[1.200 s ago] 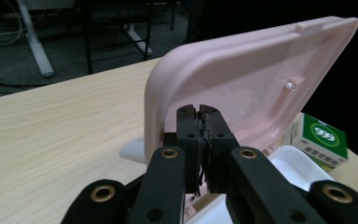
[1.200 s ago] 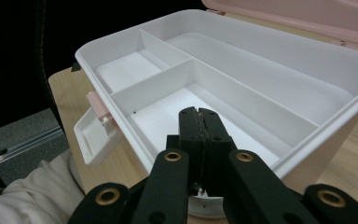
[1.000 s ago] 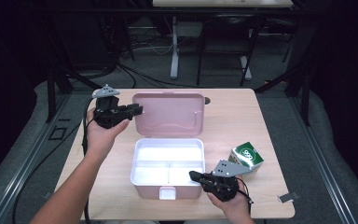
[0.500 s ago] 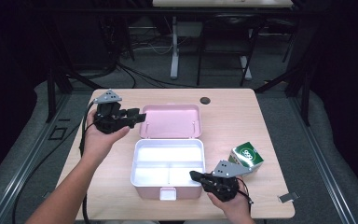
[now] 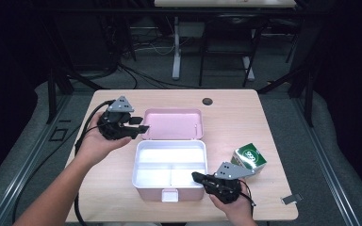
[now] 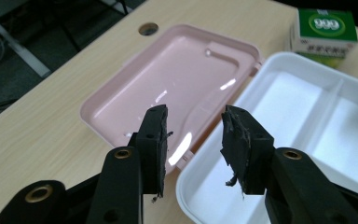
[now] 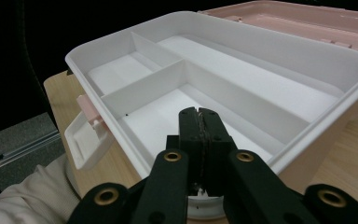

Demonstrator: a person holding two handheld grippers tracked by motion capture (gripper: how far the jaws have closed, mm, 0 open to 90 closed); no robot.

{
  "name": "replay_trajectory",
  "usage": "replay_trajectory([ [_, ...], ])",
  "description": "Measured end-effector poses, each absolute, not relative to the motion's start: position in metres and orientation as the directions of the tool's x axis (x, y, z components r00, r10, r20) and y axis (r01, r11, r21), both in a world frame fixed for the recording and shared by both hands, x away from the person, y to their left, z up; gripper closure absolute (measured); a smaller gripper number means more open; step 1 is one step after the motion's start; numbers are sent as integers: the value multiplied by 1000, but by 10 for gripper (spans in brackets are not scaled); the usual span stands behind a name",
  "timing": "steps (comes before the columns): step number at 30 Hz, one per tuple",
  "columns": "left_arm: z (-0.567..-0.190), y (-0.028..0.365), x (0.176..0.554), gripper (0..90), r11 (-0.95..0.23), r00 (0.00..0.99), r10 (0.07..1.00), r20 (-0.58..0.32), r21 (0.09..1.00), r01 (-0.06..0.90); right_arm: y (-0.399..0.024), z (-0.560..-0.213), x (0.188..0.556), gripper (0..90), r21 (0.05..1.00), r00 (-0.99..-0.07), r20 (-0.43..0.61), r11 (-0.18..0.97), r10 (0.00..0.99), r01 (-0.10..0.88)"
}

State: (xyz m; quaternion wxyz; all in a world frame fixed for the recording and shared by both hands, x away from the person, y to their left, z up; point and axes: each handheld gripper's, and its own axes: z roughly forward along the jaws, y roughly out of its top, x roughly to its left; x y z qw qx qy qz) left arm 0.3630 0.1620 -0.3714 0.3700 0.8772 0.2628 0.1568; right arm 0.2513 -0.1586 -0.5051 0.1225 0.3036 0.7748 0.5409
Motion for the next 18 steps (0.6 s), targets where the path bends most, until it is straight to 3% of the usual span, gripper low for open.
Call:
replay_trajectory([
  [8, -369, 138, 355, 658, -787, 907, 406, 117, 548, 282, -159, -505, 250, 861, 913, -785, 145, 225, 603, 341],
  [18, -376, 109, 350, 707, -904, 957, 258, 134, 384, 190, -160, -506, 246, 840, 915, -788, 145, 221, 599, 337],
])
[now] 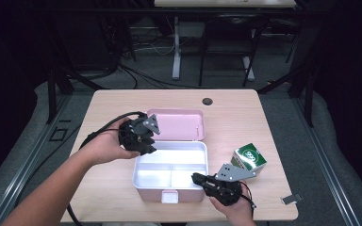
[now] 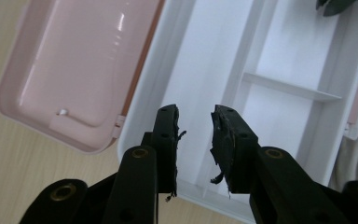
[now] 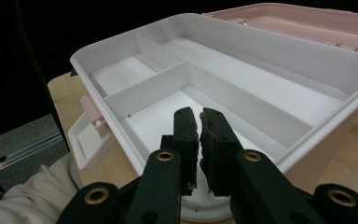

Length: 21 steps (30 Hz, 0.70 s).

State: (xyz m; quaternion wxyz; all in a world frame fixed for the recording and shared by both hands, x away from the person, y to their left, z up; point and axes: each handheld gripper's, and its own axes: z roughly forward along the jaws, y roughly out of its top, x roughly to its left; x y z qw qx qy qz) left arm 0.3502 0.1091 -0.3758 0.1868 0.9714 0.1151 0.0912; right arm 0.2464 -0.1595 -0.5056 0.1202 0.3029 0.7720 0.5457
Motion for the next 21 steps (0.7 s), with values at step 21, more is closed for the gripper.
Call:
replay_trajectory([
  [21, -421, 50, 345, 755, -988, 992, 59, 114, 152, 41, -169, -500, 243, 815, 924, -788, 149, 200, 597, 326],
])
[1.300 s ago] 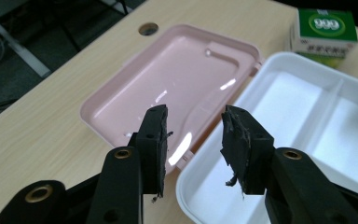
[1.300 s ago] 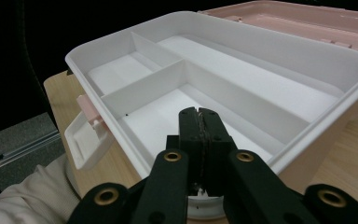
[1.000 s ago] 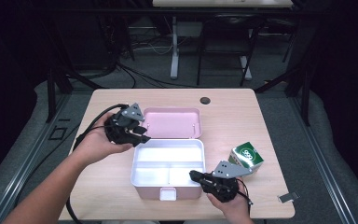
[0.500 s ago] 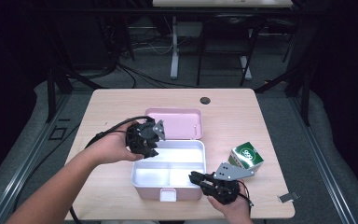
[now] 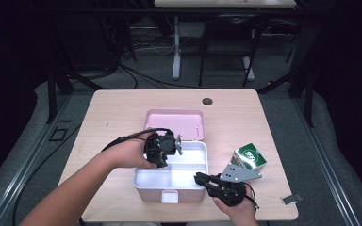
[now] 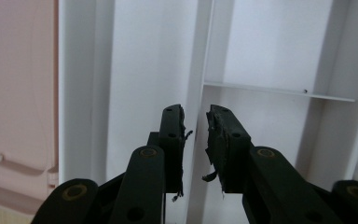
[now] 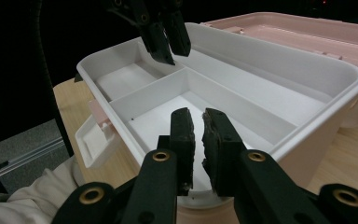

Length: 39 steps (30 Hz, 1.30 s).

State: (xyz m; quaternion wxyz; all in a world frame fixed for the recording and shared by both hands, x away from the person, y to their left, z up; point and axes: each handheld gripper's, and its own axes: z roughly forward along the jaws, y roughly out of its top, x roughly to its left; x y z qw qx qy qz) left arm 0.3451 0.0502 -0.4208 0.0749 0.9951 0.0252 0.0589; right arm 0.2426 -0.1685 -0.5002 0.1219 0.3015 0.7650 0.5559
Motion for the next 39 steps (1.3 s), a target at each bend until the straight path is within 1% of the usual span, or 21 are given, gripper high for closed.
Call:
replay_trajectory([
  [7, -429, 39, 344, 786, -993, 994, 28, 103, 113, 17, -175, -499, 242, 816, 928, -784, 149, 187, 602, 321],
  [13, -433, 34, 346, 839, -996, 995, 13, 94, 89, 4, -181, -498, 241, 816, 931, -777, 168, 162, 607, 327],
  [17, -436, 33, 346, 842, -997, 995, 6, 98, 80, -2, -182, -497, 241, 815, 928, -778, 168, 170, 606, 332],
  [19, -437, 31, 347, 866, -998, 995, -1, 103, 65, -8, -183, -497, 242, 816, 928, -779, 171, 166, 603, 332],
  [25, -438, 31, 346, 873, -998, 993, -24, 113, 63, -31, -185, -497, 242, 816, 928, -777, 178, 159, 604, 337],
  [39, -435, 31, 347, 886, -997, 994, -32, 103, 63, -38, -194, -494, 241, 805, 931, -758, 198, 124, 622, 344],
])
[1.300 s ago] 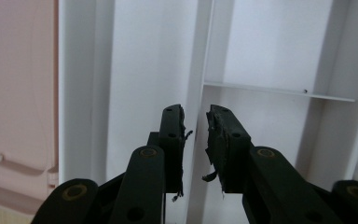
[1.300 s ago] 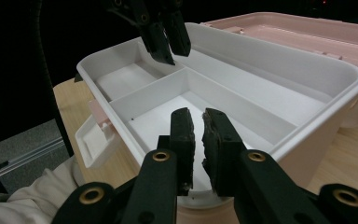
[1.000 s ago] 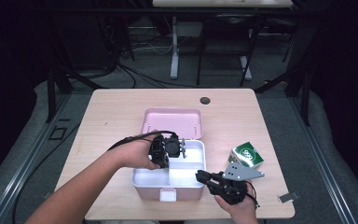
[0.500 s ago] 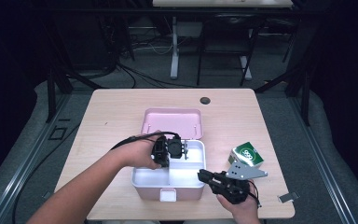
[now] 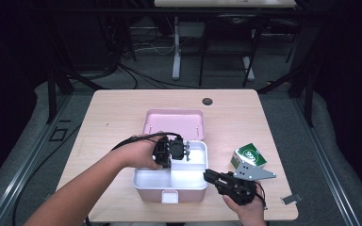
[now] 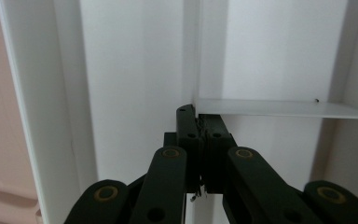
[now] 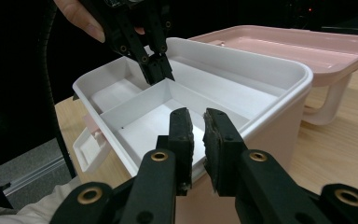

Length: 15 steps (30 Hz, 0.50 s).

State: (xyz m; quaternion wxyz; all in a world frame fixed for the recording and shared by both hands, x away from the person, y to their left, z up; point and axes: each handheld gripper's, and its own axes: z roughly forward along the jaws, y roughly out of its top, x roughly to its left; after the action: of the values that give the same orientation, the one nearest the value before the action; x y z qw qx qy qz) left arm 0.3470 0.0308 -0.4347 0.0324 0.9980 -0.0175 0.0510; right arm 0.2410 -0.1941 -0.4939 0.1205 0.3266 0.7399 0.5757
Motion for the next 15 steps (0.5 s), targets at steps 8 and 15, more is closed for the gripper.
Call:
replay_trajectory([
  [8, -427, 34, 346, 895, -996, 993, -24, 118, 81, -34, -202, -489, 239, 733, 938, -746, 196, 101, 636, 333],
  [15, -410, 36, 341, 895, -994, 990, -16, 137, 102, -31, -210, -485, 240, 698, 941, -722, 212, 61, 659, 332],
])
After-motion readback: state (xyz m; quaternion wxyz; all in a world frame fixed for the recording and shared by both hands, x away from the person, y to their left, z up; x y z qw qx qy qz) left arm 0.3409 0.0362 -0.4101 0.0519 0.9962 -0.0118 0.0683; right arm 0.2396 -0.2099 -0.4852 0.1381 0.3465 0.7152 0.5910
